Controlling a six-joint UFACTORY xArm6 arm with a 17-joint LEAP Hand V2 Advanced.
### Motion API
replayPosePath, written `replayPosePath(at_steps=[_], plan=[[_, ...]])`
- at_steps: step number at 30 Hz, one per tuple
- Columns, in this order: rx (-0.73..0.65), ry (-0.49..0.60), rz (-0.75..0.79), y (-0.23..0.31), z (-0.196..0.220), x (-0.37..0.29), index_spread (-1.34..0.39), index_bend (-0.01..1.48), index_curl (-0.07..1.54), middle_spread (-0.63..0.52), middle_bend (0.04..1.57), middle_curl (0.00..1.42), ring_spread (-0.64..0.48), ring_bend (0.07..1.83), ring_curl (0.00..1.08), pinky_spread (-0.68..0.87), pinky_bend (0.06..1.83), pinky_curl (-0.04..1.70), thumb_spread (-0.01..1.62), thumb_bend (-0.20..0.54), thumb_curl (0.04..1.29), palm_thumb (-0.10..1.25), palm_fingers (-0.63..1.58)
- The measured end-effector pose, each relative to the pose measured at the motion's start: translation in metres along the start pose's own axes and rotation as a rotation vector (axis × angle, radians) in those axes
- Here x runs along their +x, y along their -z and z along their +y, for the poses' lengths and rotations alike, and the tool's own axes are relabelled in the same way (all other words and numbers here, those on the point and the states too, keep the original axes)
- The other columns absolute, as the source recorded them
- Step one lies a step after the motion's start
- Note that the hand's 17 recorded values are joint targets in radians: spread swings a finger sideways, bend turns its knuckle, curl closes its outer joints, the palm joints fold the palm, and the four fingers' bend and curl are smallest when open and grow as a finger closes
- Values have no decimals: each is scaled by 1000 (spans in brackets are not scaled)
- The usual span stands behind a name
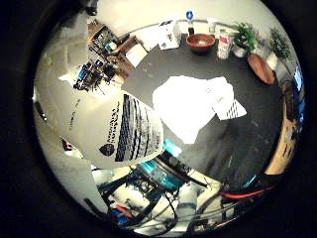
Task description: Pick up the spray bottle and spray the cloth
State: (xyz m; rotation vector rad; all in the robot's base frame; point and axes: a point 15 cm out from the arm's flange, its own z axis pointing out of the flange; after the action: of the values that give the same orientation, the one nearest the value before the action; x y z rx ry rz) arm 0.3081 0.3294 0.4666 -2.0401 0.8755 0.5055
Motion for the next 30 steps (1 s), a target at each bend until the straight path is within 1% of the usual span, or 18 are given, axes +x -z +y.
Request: replayPosePath(at_steps=[3, 8, 13, 18, 21, 24, 26, 30], plan=[[-27, 97, -36, -32, 10, -33, -234, 1211, 649, -187, 1317, 781, -203, 1449, 608, -328, 1300, 610, 1075, -7, 1131, 955, 1214], [-9, 132, -16, -64, -1, -21, -234, 1217, 650, -187, 1322, 783, -210, 1441, 614, -328, 1305, 611, 1056, -7, 1134, 961, 1206], [-7, 208, -17, -100, -14, -27, -234, 1220, 650, -187, 1324, 783, -214, 1427, 620, -327, 1308, 611, 1042, -9, 1134, 959, 1202], [11, 195, -61, -124, -40, -26, -234, 1222, 649, -183, 1326, 783, -218, 1420, 627, -327, 1311, 611, 1031, -8, 1130, 952, 1200], [47, 173, -105, -136, -66, -26, -233, 1222, 648, -180, 1326, 783, -218, 1418, 632, -327, 1311, 610, 1030, -6, 1128, 955, 1201], [80, 143, -129, -149, -92, -11, -233, 1219, 648, -178, 1324, 782, -215, 1419, 633, -327, 1308, 609, 1035, -7, 1125, 956, 1205], [119, 130, -137, -148, -109, 5, -233, 1218, 647, -178, 1322, 781, -213, 1420, 633, -327, 1307, 609, 1040, -8, 1123, 951, 1207], [176, 79, -196, -156, -128, 21, -234, 1216, 646, -177, 1320, 781, -210, 1422, 632, -327, 1305, 608, 1047, -7, 1122, 947, 1211]])
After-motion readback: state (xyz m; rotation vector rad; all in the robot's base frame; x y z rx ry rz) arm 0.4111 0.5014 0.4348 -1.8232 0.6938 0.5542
